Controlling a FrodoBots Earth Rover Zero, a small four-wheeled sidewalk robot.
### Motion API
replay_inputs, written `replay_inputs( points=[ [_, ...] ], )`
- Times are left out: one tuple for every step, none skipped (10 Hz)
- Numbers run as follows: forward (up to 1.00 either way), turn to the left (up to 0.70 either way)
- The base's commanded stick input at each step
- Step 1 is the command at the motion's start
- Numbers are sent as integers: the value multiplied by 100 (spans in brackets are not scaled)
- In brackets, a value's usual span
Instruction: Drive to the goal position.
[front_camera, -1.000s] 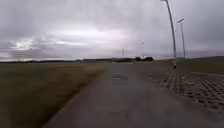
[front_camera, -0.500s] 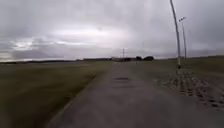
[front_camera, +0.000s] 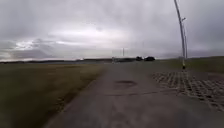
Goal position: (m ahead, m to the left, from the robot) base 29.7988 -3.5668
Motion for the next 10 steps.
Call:
replay_inputs(
  points=[
    [100, 0],
    [100, 0],
    [100, 40],
    [100, 40],
    [100, 0],
    [100, 0],
    [100, 0],
    [100, 0],
    [100, 0],
    [100, 0]
  ],
)
